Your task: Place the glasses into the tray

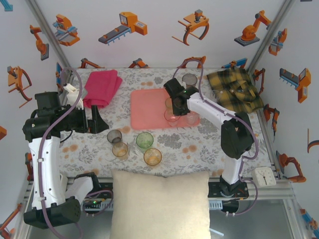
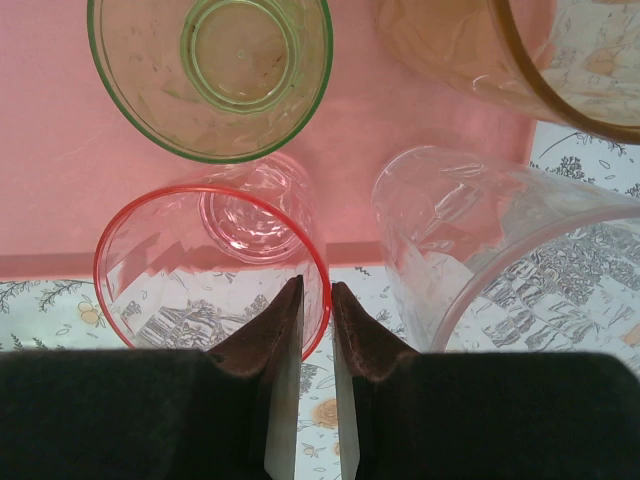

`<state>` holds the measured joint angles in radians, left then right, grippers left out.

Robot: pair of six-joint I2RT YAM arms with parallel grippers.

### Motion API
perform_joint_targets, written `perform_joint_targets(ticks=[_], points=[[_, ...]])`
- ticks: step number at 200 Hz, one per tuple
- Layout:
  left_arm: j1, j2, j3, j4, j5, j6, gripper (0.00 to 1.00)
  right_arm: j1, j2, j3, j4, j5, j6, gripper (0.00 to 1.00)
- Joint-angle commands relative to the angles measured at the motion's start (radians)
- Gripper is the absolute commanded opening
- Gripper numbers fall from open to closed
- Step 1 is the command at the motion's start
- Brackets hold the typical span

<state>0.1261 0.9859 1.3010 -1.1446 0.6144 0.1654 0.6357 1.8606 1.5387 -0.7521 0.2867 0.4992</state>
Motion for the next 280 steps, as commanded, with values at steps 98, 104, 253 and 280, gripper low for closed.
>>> perform_joint_targets(ticks=[98, 104, 253, 280], points=[[0.009, -0.018, 0.009, -0.006, 0.026, -0.013, 0.97, -0.007, -0.004, 0.089, -0.045, 0.037, -0.016, 0.28], [0.008, -0.019, 0.009, -0.006, 0.026, -0.013, 0.97, -0.007, -0.007, 0.091, -0.045, 0.038, -0.017, 0.28], [0.007, -0.034, 0.011, -0.017, 0.013, 0.017, 0.97, 0.124, -0.123, 0.242, -0.092, 0.026, -0.032, 0.29], [0.006, -0.049, 0.016, -0.035, 0.02, 0.045, 0.97, 0.189, -0.172, 0.221, -0.111, 0.044, 0.017, 0.29]])
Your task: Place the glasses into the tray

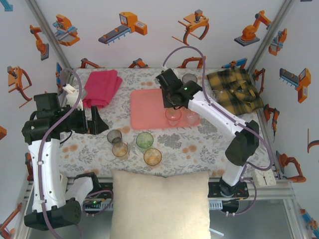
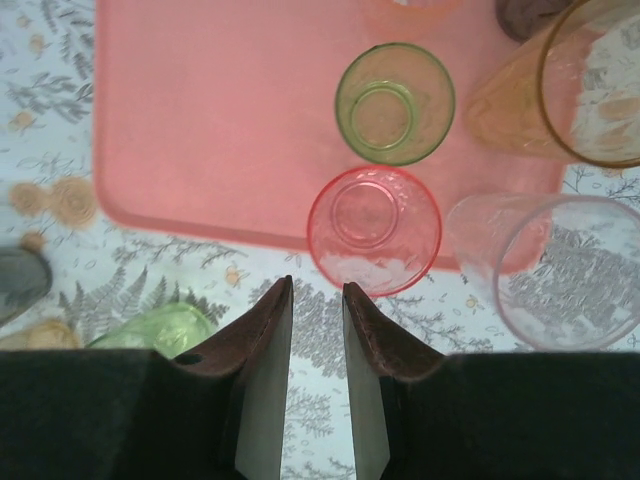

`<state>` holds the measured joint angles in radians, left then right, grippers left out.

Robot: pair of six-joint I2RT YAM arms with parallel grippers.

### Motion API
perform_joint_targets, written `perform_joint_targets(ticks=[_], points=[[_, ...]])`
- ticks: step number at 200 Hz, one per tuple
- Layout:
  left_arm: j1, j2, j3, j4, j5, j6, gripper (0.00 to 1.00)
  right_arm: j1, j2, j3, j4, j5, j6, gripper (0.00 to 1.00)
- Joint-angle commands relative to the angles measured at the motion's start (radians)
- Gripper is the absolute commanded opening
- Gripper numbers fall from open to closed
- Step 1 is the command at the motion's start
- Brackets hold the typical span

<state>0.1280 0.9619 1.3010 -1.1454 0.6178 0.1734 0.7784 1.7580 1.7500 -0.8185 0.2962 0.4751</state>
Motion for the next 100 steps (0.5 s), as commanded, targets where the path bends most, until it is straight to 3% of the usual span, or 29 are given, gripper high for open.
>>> perform_joint_targets(ticks=[1, 100], points=[[0.003, -0.025, 0.016, -0.035, 0.015, 0.038, 0.97, 0.049, -0.072, 0.007, -0.044, 0.034, 0.043, 0.29], [-0.008, -0.06, 0.003, -0.073, -0.002, 0.086, 0.97, 0.262, -0.293, -0.208, -0.08, 0.028, 0.253, 0.29]])
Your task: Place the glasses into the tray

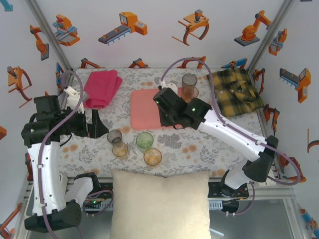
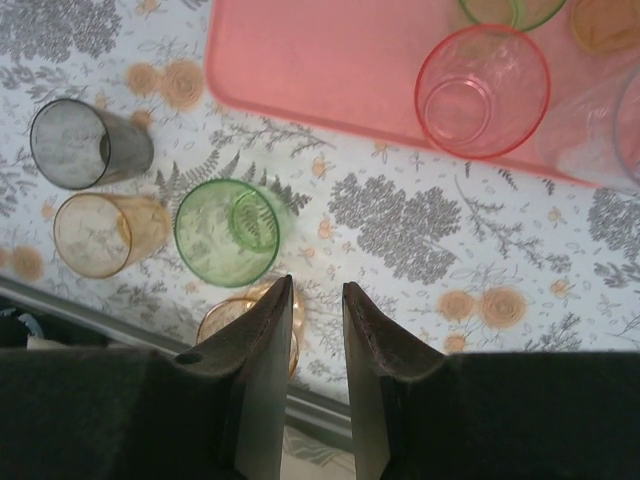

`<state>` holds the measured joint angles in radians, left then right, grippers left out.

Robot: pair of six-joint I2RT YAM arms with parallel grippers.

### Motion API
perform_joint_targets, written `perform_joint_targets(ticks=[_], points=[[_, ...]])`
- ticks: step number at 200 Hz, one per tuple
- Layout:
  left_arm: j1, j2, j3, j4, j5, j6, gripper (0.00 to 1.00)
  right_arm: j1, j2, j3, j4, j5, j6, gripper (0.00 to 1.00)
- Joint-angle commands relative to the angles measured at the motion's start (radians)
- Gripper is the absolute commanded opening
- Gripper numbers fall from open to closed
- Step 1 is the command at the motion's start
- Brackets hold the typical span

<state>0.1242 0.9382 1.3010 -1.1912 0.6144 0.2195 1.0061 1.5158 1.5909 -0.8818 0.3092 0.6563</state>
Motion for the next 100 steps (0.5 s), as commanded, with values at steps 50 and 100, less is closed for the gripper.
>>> perform_joint_targets(ticks=[50, 100], points=[[-0.006, -0.094, -0.024, -0.028, -0.007, 0.066, 0.97, 0.05, -0.148, -0.159, 0.058, -0.022, 0.105, 0.29], [-0.008, -0.136, -0.033, -0.039, -0.018, 0.073, 0.97, 0.051, -0.225, -0.236, 0.093, -0.037, 0.115, 0.29]])
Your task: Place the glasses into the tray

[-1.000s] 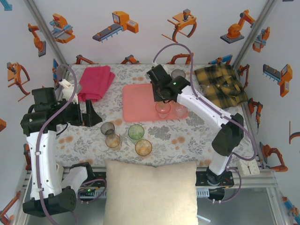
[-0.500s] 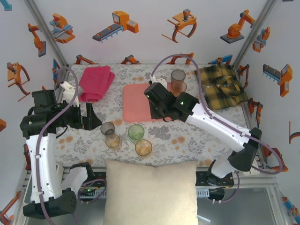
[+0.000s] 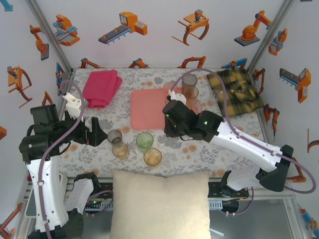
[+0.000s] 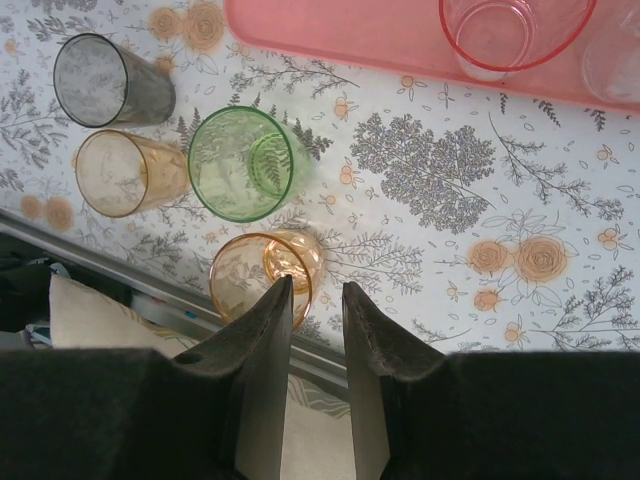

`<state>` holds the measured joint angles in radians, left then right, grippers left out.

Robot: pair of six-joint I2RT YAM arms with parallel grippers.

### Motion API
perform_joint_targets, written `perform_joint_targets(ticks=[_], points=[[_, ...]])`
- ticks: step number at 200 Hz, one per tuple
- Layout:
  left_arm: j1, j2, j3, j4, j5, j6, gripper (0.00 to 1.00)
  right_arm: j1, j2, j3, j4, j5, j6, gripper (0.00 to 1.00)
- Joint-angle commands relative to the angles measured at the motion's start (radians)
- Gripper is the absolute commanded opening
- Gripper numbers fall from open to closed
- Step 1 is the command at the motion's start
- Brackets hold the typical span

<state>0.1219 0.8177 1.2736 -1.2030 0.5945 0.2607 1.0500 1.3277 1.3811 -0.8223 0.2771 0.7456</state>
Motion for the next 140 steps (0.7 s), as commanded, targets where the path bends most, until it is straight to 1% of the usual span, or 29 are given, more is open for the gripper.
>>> perform_joint_targets(ticks=[1, 21, 37, 77, 118, 140], points=[[-0.005, -0.015, -0.005, -0.027, 0.002, 0.032, 0.97, 0.007, -0.037, -0.027, 0.033, -0.007, 0.026, 0.29], [-0.005, 0.0, -0.002, -0.025, 0.001, 0.04, 0.97, 0.006, -0.056, -0.057, 0.032, -0.013, 0.019, 0.29], [-0.005, 0.019, 0.002, -0.018, -0.001, 0.021, 0.97, 0.006, -0.083, -0.087, 0.035, -0.016, 0.014, 0.29], [-0.007, 0.028, 0.006, 0.0, 0.002, -0.02, 0.97, 0.007, -0.136, -0.122, 0.017, 0.03, -0.008, 0.3], [-0.009, 0.032, 0.016, -0.008, 0.003, -0.011, 0.97, 0.004, -0.116, -0.116, 0.016, 0.046, -0.029, 0.31], [-0.013, 0.048, 0.018, -0.004, 0.023, -0.025, 0.97, -0.006, -0.09, -0.091, 0.024, 0.011, -0.061, 0.33]])
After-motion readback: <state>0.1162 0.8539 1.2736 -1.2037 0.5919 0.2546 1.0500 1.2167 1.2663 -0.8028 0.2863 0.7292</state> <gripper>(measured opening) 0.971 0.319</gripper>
